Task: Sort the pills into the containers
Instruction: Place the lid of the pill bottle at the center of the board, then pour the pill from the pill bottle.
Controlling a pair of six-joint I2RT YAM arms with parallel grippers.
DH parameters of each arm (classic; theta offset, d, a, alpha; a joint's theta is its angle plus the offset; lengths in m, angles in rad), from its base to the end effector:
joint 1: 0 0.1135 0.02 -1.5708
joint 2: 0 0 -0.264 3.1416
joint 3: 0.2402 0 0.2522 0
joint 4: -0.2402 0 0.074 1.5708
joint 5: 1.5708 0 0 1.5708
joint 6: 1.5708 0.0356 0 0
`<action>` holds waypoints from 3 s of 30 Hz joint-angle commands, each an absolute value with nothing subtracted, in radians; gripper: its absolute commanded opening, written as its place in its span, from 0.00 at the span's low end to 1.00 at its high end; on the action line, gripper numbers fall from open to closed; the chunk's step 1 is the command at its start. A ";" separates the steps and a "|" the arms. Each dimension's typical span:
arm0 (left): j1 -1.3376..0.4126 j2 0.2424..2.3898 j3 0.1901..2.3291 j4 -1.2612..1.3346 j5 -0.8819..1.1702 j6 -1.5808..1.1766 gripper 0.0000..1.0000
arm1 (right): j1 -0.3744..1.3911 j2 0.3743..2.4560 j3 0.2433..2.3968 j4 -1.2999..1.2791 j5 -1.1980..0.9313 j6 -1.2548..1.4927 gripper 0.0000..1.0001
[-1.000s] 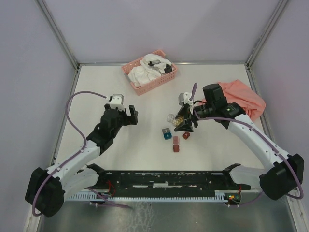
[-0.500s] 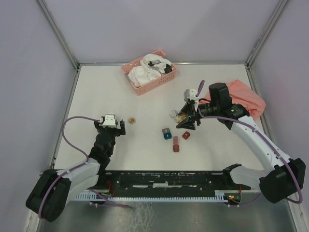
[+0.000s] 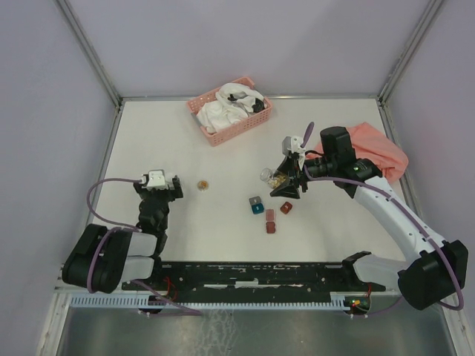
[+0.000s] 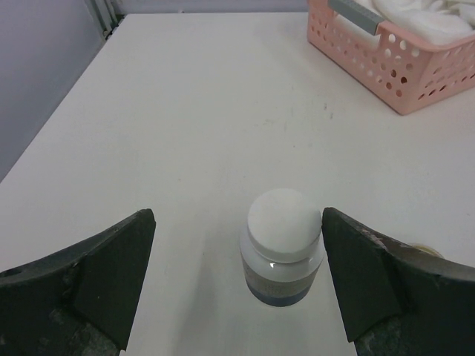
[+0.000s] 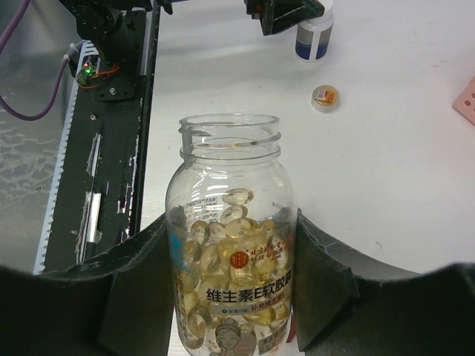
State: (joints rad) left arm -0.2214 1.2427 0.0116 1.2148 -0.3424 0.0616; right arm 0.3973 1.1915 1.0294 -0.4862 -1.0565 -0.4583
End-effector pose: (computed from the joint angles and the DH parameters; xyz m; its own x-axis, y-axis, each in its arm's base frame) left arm 0.1789 -0.0280 0.1507 -0.0233 0.0647 -0.9976 -0.1194 0.9906 0.0670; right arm 0.2154 0.1240 0.3232 -0.1320 -0.2914 -0.9474 -0.9909 0.0626 0.1188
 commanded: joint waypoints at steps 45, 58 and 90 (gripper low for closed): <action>-0.097 1.521 0.214 1.223 -0.291 -0.002 0.99 | 0.339 1.145 1.047 -0.485 -1.097 -0.476 0.02; -0.096 1.521 0.215 1.224 -0.291 -0.002 0.99 | 0.325 1.109 1.053 -0.485 -1.085 -0.479 0.02; -0.108 0.985 0.248 0.736 -0.231 -0.099 0.99 | 0.200 0.979 0.856 0.866 -0.913 0.887 0.02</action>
State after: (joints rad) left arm -0.1013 1.0725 0.2253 0.8635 -0.2440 -0.0059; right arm 0.2428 1.0073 0.8345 0.7540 -0.9421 0.7441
